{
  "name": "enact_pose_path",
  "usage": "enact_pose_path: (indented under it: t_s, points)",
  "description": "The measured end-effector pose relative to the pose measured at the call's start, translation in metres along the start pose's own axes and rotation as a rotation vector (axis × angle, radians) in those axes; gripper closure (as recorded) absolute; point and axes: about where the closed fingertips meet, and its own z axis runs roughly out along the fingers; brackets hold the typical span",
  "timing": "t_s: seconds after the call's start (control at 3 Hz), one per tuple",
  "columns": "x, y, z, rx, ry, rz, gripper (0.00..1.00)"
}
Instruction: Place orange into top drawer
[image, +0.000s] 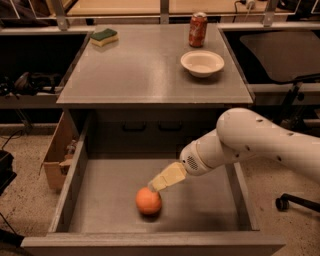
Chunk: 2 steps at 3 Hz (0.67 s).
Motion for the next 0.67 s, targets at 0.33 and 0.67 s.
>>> enact_pose_path:
  t_s: [0.33,0.67]
  points:
    - [-0.029,0.032,-0.091,-0.001,-0.053,-0.140,0.00]
    - [-0.040,0.059,-0.174,0.009,-0.116,-0.244,0.00]
